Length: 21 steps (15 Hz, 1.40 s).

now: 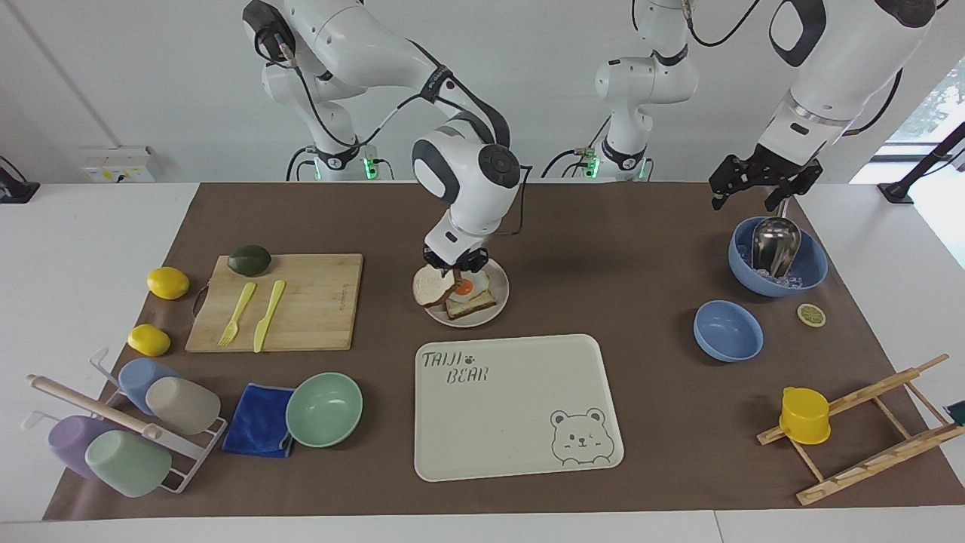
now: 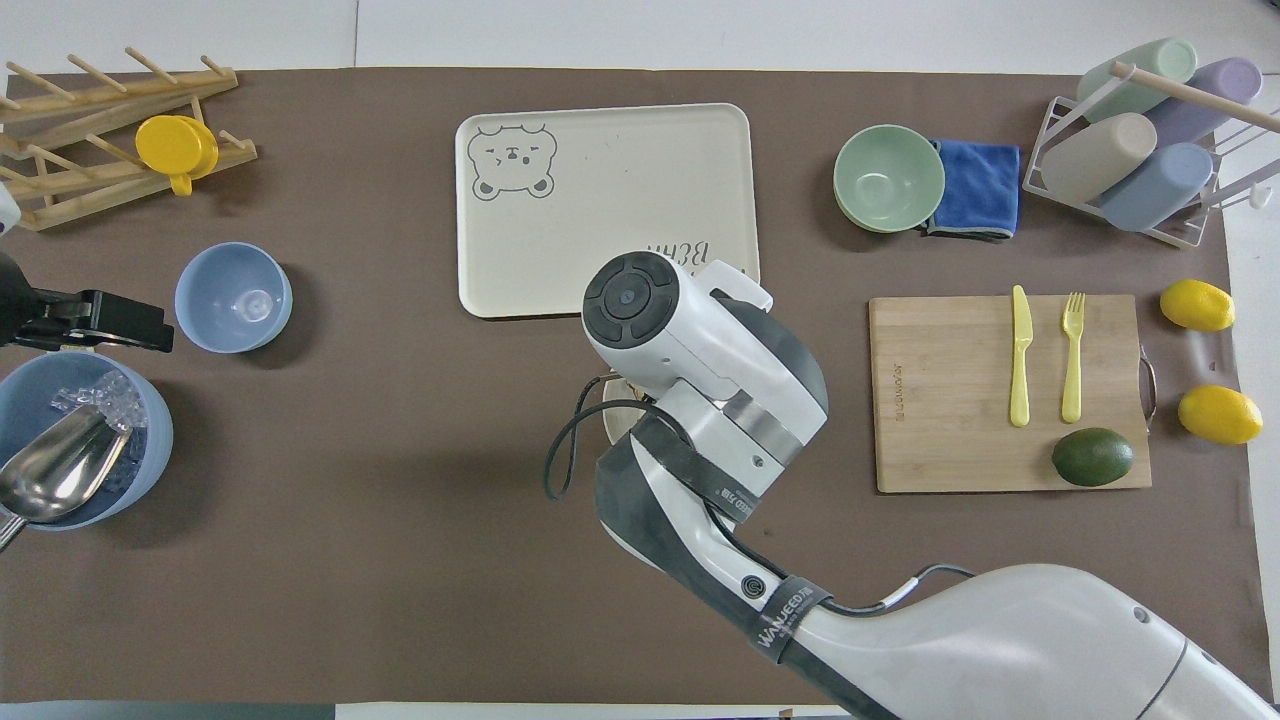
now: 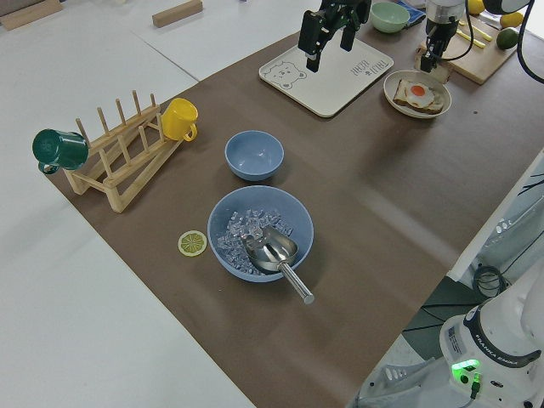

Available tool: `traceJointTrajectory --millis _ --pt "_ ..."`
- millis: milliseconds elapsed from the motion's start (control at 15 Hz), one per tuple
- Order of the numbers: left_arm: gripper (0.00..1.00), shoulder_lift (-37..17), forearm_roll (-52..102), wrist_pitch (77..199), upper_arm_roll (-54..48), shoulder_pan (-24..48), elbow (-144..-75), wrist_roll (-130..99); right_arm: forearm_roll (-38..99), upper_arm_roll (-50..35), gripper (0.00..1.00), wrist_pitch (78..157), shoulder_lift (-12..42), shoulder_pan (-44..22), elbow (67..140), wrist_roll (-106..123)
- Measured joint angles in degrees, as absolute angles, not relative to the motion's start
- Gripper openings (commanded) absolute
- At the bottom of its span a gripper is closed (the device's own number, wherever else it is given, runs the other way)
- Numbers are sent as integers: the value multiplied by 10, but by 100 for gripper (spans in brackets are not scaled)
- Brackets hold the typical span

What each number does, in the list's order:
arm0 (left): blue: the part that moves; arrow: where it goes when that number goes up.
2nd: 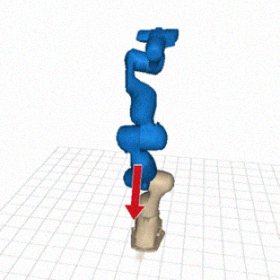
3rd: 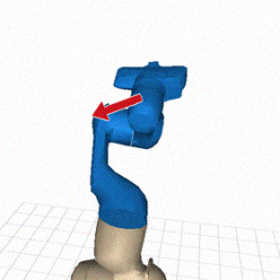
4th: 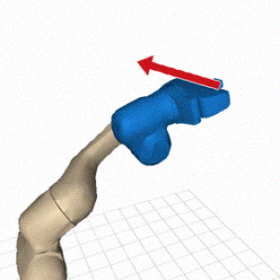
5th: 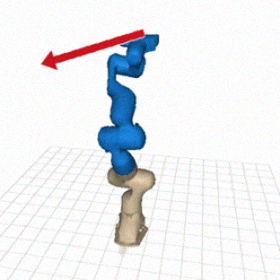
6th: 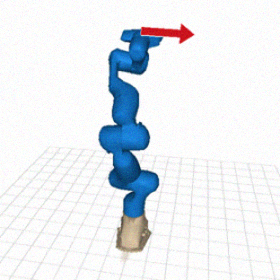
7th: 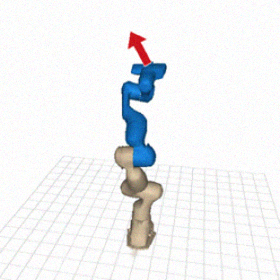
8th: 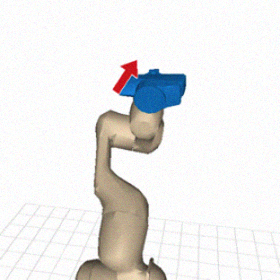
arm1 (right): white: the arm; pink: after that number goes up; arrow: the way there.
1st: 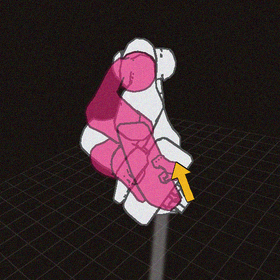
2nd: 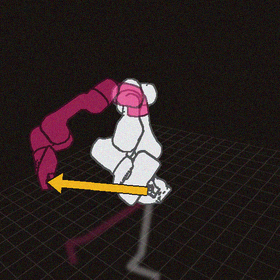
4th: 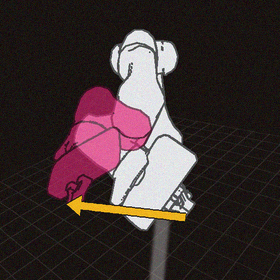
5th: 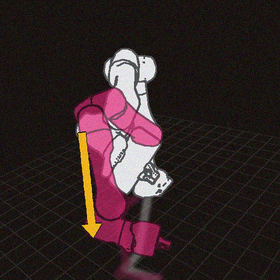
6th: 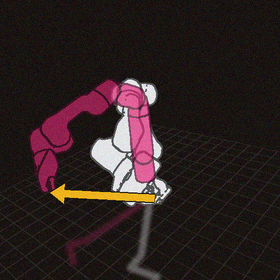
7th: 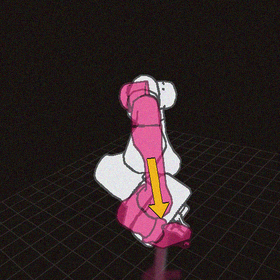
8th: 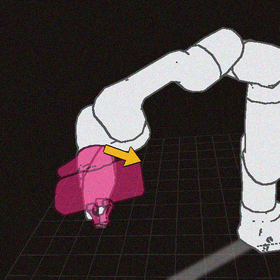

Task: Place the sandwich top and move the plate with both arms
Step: 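Carry the bread over the egg plate and lower it onto the sandwich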

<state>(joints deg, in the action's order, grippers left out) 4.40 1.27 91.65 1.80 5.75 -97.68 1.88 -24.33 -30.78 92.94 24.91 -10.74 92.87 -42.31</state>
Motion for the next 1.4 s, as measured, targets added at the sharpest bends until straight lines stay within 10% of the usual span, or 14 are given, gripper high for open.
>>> traceJointTrajectory --millis 1067,1400 --pt "100 44 13 916 19 57 -980 19 -248 -329 0 977 264 -121 928 -435" --pt "100 44 13 916 19 57 -980 19 -248 -364 24 1033 264 -98 964 -462"
